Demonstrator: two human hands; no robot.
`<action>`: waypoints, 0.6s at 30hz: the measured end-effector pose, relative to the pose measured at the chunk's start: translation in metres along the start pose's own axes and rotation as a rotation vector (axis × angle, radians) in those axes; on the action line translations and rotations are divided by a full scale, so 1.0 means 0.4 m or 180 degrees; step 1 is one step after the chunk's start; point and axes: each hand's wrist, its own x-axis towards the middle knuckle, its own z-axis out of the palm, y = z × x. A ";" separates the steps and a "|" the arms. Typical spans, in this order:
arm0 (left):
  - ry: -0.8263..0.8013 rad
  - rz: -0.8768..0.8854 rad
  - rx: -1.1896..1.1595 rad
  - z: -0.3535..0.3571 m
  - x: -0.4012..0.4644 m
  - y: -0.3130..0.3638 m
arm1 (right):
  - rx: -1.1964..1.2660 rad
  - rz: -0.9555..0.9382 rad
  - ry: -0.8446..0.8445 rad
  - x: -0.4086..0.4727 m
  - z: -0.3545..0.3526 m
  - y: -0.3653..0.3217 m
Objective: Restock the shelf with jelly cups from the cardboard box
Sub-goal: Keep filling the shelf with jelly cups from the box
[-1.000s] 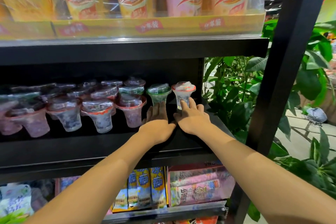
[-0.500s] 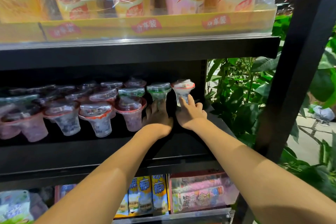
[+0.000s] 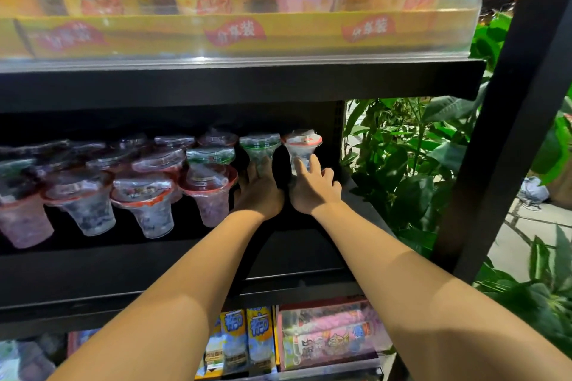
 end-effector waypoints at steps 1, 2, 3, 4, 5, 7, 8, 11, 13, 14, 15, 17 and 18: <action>0.0001 0.0027 -0.0011 -0.001 0.005 -0.005 | -0.0072 -0.0028 0.0056 0.004 0.004 0.004; 0.0019 0.0066 -0.0001 -0.001 0.009 -0.009 | -0.0138 -0.0063 0.0102 0.007 0.008 0.009; 0.0042 0.0117 0.0029 0.001 0.014 -0.014 | -0.0201 -0.0102 0.0134 0.009 0.010 0.015; 0.0069 0.0170 0.0068 0.002 0.018 -0.017 | -0.0256 -0.0148 0.0140 0.012 0.012 0.020; 0.0096 0.0210 0.0106 0.004 0.022 -0.020 | -0.0293 -0.0192 0.0134 0.013 0.012 0.025; 0.0124 0.0243 0.0144 0.006 0.031 -0.021 | -0.0301 -0.0254 0.0127 0.017 0.011 0.032; 0.0123 0.0239 0.0149 0.006 0.033 -0.021 | -0.0296 -0.0281 0.0123 0.018 0.009 0.033; 0.0146 0.0235 0.0192 0.009 0.043 -0.022 | -0.0292 -0.0312 0.0113 0.027 0.006 0.033; 0.0176 0.0221 0.0234 0.012 0.051 -0.021 | -0.0255 -0.0301 0.0103 0.035 0.006 0.032; 0.0191 0.0216 0.0255 0.012 0.054 -0.020 | -0.0238 -0.0293 0.0095 0.039 0.006 0.031; 0.0203 0.0208 0.0273 0.012 0.057 -0.018 | -0.0223 -0.0284 0.0086 0.043 0.006 0.030; 0.0222 0.0185 0.0288 0.012 0.061 -0.015 | -0.0206 -0.0275 0.0080 0.050 0.007 0.027; 0.0226 0.0178 0.0285 0.013 0.063 -0.013 | -0.0213 -0.0280 0.0091 0.052 0.009 0.027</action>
